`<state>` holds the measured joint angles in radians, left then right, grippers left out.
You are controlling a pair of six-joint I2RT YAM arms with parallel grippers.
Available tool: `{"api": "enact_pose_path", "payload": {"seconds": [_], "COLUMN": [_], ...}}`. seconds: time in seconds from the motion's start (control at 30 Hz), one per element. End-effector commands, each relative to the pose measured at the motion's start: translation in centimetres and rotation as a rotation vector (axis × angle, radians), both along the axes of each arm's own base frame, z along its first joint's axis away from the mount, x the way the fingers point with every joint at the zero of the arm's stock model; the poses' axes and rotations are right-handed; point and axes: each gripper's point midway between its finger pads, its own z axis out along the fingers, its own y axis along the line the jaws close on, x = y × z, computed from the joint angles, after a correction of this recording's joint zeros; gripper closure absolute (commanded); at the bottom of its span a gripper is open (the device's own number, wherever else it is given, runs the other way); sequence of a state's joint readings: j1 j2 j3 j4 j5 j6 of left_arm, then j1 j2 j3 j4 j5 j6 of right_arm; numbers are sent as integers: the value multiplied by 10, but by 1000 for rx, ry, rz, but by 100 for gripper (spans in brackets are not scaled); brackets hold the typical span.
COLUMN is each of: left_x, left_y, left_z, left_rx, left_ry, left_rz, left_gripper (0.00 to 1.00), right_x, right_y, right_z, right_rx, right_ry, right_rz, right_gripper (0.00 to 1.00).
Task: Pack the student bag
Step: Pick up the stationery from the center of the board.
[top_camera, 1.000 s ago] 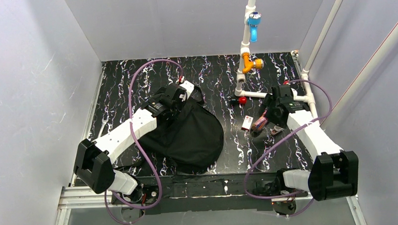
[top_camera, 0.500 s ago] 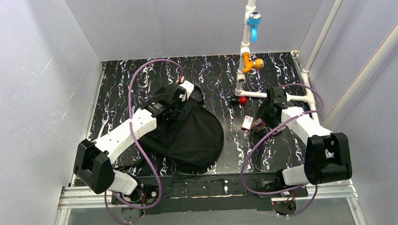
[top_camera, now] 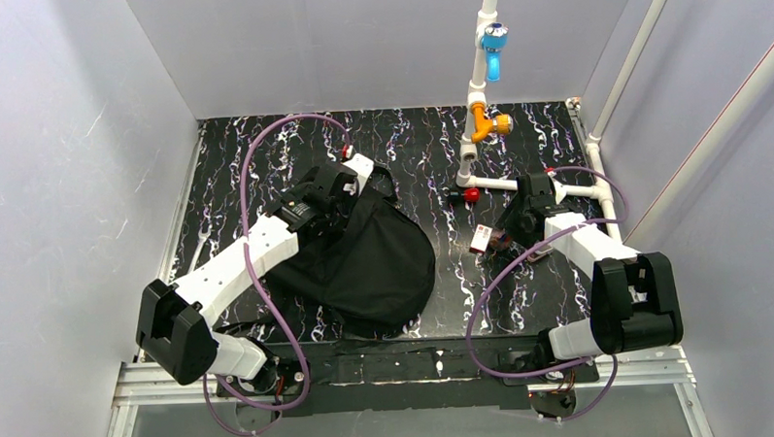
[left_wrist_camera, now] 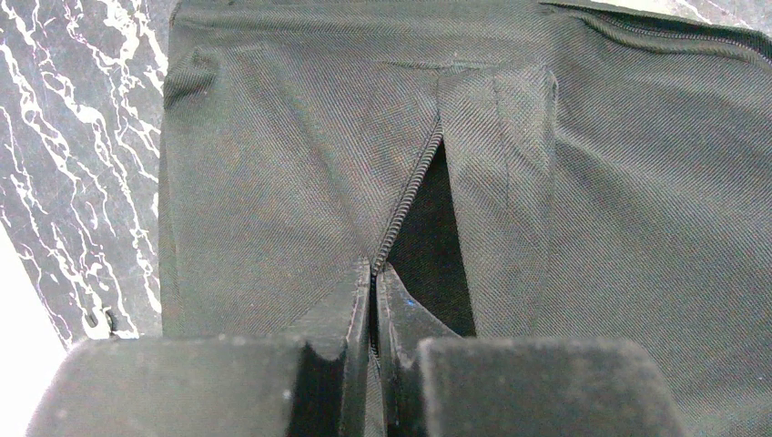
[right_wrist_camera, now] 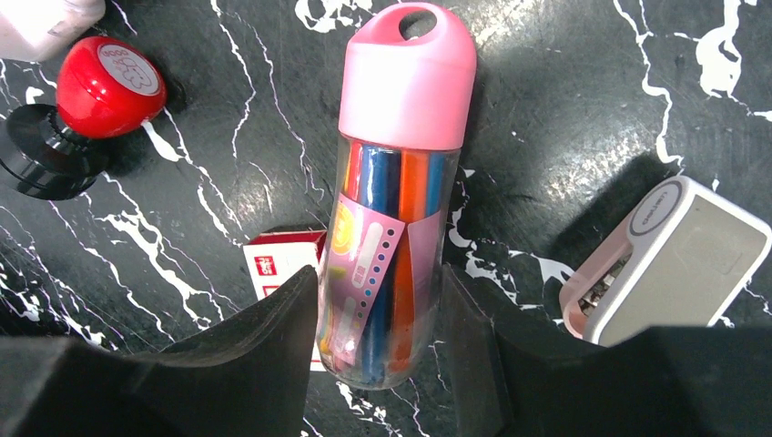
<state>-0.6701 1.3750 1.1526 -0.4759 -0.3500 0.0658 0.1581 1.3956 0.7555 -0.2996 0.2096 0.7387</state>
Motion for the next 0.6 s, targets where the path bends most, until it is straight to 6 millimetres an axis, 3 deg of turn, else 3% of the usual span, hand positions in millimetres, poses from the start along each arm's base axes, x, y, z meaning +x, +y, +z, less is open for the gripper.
{"api": "enact_pose_path", "payload": {"seconds": [0.0, 0.23, 0.3, 0.37, 0.47, 0.57], "left_x": [1, 1, 1, 1, 2, 1], "left_y": [-5, -4, -4, -3, -2, -5], "left_z": [26, 27, 27, 28, 27, 29], "left_rx": [-84, -86, -85, -83, -80, -125], "left_ry": [-74, -82, -83, -87, -91, -92], "left_rz": [-2, 2, 4, 6, 15, 28], "left_gripper": [100, 100, 100, 100, 100, 100], "right_x": [-1, 1, 1, 1, 2, -1], "right_y": [-5, -4, -3, -3, -1, 17], "right_z": [-10, -11, -12, -9, 5, 28], "right_rx": [-16, -24, -22, -18, -17, 41], "right_ry": [-5, -9, -3, -13, -50, -106], "right_rz": [-24, 23, 26, 30, 61, 184], "right_gripper": [44, 28, 30, 38, 63, 82]}}
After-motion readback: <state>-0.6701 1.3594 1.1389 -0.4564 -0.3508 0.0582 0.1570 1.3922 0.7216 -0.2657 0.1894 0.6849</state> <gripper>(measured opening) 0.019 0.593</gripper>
